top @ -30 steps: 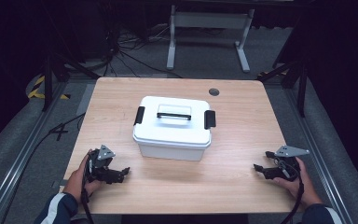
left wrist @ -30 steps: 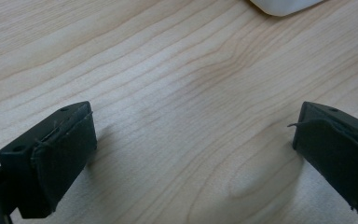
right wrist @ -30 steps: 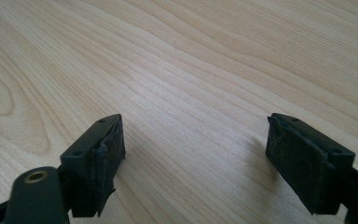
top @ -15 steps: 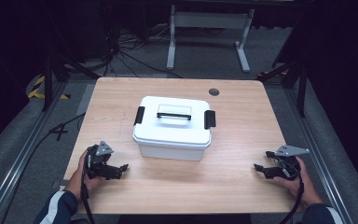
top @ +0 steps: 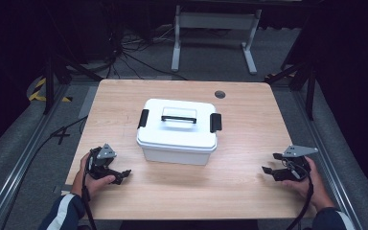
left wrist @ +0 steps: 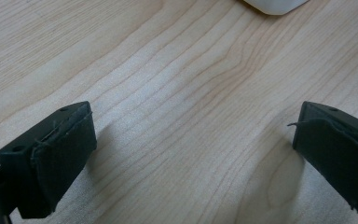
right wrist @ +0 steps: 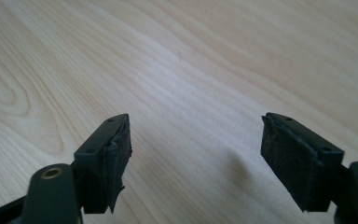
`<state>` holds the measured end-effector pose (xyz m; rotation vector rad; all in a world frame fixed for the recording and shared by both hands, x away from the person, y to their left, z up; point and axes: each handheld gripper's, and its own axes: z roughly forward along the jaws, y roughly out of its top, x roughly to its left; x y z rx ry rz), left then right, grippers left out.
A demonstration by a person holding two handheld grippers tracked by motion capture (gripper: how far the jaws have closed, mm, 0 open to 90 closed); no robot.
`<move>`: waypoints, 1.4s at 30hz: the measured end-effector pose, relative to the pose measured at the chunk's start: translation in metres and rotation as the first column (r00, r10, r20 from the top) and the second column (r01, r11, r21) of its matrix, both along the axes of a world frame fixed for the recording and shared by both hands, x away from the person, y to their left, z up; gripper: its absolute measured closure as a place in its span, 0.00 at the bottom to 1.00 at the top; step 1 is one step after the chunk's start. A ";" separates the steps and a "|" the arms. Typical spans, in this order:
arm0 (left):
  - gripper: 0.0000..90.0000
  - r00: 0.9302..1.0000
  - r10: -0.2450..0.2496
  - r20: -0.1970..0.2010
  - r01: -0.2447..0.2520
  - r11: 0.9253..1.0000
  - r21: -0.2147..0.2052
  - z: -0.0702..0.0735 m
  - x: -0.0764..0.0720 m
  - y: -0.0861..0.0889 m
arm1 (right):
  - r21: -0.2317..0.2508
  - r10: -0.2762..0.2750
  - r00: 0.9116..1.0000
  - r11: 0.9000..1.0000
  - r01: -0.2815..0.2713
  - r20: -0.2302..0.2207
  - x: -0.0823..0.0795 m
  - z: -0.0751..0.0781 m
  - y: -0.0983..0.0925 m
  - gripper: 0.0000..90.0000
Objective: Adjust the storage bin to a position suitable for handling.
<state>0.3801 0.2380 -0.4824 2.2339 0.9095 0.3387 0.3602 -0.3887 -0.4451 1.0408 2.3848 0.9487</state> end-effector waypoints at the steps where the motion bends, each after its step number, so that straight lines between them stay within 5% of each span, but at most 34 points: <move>1: 0.00 1.000 0.000 0.000 0.000 1.000 0.000 0.000 0.000 0.000 | -0.001 0.006 1.000 1.000 -0.006 0.007 0.001 0.005 0.001 0.29; 18: 0.00 1.000 0.001 0.006 -0.001 1.000 -0.005 -0.001 0.000 0.000 | -0.080 0.111 0.992 0.991 -0.106 0.055 0.025 0.067 0.030 0.38; 30: 0.00 1.000 0.001 0.006 -0.001 1.000 -0.005 -0.001 0.000 0.000 | -0.149 0.207 0.974 0.970 -0.193 0.088 0.042 0.115 0.064 0.40; 42: 0.00 1.000 0.001 0.006 -0.001 1.000 -0.005 -0.001 0.000 0.000 | -0.186 0.278 0.956 0.948 -0.257 0.093 0.055 0.138 0.097 0.39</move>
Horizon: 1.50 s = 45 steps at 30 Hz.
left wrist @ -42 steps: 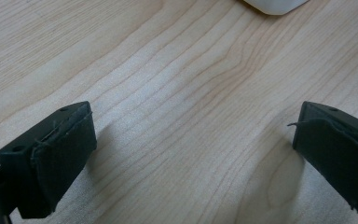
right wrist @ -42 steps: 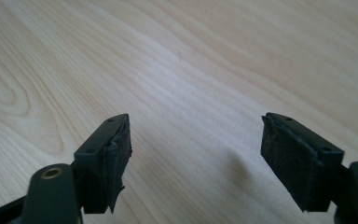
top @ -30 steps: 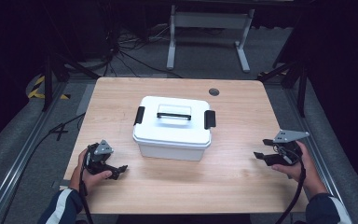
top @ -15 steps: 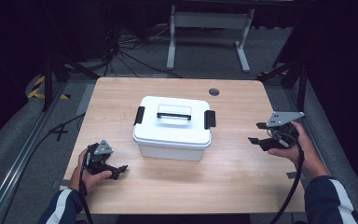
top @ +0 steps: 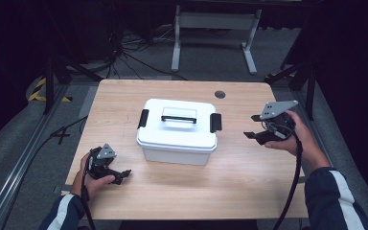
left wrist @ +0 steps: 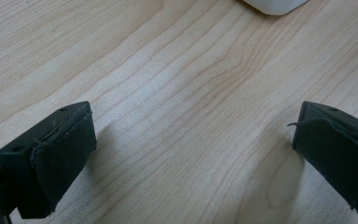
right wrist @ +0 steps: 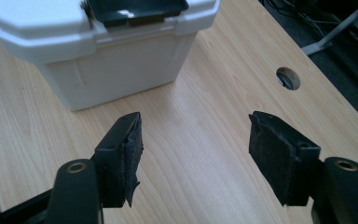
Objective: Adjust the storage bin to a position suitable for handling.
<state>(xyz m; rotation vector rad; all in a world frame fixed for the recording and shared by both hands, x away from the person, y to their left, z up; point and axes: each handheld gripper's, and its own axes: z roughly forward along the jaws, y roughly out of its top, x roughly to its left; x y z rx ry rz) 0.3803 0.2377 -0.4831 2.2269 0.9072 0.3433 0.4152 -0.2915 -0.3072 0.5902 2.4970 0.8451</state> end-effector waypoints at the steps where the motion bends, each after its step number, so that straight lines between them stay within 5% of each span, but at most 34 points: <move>1: 0.00 1.000 0.000 0.000 0.000 1.000 0.000 0.000 0.000 0.000 | 0.000 0.000 1.000 1.000 0.000 0.000 0.000 0.000 0.000 0.39; 26: 0.00 1.000 -0.003 -0.004 0.003 1.000 0.004 0.000 0.000 0.000 | -0.062 0.130 0.991 0.990 -0.127 0.038 0.012 0.039 0.070 0.42; 45: 0.00 1.000 -0.002 -0.002 0.002 1.000 0.005 0.000 0.000 0.000 | -0.139 0.244 0.970 0.961 -0.239 0.016 0.027 0.043 0.137 0.49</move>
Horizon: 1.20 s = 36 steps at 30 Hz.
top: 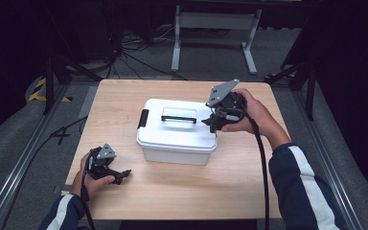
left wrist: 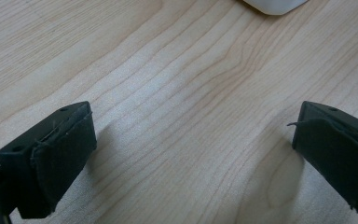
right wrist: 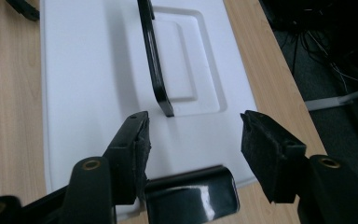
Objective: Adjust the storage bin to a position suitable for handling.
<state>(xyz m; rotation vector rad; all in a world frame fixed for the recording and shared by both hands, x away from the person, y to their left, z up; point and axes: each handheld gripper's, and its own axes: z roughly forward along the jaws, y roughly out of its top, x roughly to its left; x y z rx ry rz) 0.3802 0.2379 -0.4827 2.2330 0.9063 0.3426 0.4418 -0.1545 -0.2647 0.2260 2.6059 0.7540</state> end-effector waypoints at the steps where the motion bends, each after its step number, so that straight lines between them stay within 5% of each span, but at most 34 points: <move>1: 0.00 1.000 0.000 0.001 0.000 1.000 -0.002 0.000 0.000 0.000 | -0.004 0.007 1.000 1.000 -0.007 0.001 0.000 0.000 0.004 0.50; 17: 0.00 1.000 -0.001 0.002 0.001 1.000 -0.002 0.000 0.000 0.000 | -0.120 0.091 0.996 0.988 -0.093 -0.019 0.008 -0.012 0.061 0.63; 25: 0.00 1.000 0.000 0.002 0.000 1.000 -0.004 0.000 0.000 0.000 | -0.176 0.078 0.995 0.981 -0.087 -0.055 0.016 -0.015 0.072 0.74; 36: 0.00 1.000 -0.001 0.000 0.001 1.000 -0.003 0.000 0.000 0.000 | -0.208 0.119 0.992 0.970 -0.126 -0.046 0.017 -0.021 0.091 0.93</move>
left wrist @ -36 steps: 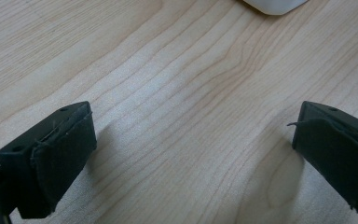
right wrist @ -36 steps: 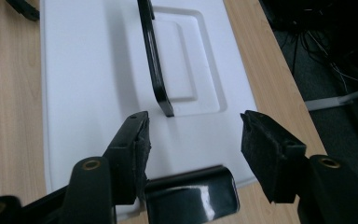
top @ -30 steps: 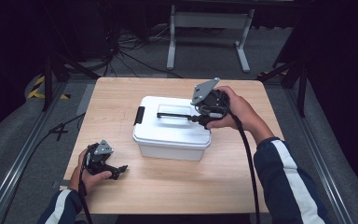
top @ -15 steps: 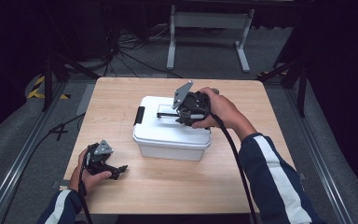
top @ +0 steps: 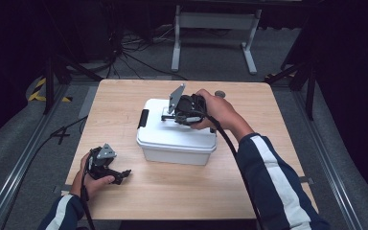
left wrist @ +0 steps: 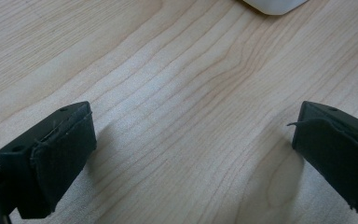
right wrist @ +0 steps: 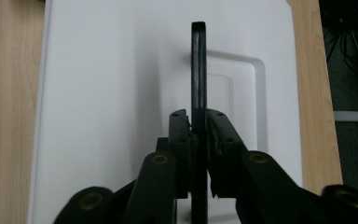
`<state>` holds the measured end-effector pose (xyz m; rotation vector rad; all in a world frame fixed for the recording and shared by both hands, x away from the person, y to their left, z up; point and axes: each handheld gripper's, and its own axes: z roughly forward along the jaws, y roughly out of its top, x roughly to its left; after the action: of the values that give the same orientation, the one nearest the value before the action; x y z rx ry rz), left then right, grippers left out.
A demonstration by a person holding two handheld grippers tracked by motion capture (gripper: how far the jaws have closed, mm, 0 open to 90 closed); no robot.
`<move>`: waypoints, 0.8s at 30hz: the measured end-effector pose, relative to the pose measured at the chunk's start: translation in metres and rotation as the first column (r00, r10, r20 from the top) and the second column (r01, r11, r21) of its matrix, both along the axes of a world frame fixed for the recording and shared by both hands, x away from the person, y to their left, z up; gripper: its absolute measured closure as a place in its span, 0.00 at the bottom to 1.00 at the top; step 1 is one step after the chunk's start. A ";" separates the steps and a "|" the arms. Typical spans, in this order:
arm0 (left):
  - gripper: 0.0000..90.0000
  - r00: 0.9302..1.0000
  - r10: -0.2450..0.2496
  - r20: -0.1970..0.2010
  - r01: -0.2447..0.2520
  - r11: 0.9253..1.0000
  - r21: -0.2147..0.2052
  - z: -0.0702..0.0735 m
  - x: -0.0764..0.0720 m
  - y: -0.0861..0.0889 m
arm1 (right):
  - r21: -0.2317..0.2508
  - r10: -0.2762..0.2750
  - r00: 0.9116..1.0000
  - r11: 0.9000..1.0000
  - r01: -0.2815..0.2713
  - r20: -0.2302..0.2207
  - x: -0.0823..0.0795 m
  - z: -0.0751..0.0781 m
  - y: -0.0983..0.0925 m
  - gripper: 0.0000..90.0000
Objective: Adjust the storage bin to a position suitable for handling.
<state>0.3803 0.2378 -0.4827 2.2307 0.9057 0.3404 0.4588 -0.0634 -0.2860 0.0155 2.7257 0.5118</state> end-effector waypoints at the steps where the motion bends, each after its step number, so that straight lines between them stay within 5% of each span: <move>1: 0.00 1.000 0.000 0.000 0.000 1.000 0.000 0.000 0.000 0.000 | -0.004 0.004 1.000 1.000 -0.004 0.004 0.000 -0.001 0.002 0.93; 24: 0.00 1.000 0.000 0.001 0.000 1.000 0.000 0.000 0.000 0.000 | 0.013 0.017 1.000 1.000 -0.018 0.021 0.002 0.013 0.001 0.94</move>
<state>0.3803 0.2379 -0.4828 2.2309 0.9053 0.3413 0.4605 -0.0628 -0.2731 -0.0101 2.7040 0.5324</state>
